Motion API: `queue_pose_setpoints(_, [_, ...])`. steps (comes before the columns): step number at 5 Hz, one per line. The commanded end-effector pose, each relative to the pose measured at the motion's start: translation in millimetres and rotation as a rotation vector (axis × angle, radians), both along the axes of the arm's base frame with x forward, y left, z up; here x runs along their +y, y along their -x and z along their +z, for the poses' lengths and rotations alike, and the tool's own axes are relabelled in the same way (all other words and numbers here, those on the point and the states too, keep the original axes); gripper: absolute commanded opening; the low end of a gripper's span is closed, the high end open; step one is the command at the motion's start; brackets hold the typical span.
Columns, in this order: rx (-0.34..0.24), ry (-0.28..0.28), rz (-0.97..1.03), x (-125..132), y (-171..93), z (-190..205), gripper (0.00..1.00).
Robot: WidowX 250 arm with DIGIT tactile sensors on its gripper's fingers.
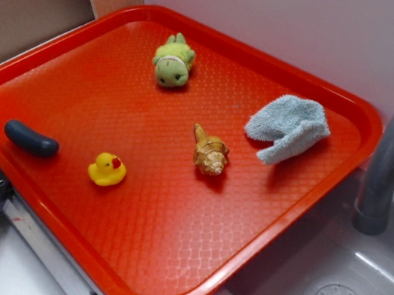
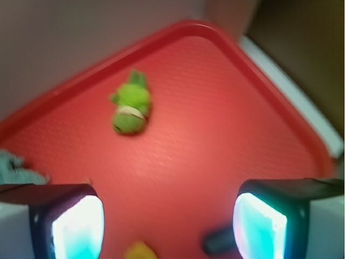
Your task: Grab the green animal.
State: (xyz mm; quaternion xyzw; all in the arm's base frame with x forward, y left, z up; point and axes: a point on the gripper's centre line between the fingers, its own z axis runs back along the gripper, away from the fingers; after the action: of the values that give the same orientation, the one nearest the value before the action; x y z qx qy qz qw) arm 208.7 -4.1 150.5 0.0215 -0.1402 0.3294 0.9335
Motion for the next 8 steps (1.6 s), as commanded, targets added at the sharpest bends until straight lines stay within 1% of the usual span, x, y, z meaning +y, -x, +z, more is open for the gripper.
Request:
queue_pose_setpoints(1, [-0.051,0.031,0.044,8.2,-46.7,-23.8,1.00])
queue_pose_setpoints(2, [-0.033,0.013,0.060,11.4,-67.5,-42.1,1.00])
queue_pose_setpoints(3, [-0.012,0.009,0.078,16.9,-83.1,-54.9,1.00])
queue_pose_setpoints(4, [0.066,0.003,0.073,21.2,-93.2,-66.9,1.00])
queue_pose_setpoints(5, [0.146,0.006,0.036,21.5,-96.3,-80.6,1.00])
queue_pose_setpoints(6, [0.185,-0.012,0.036,31.3,-98.7,-99.2,1.00])
queue_pose_setpoints(7, [0.194,-0.020,0.023,37.9,-97.8,-112.4,1.00])
queue_pose_setpoints(8, [0.199,-0.012,0.005,39.1,-97.2,-119.4,1.00])
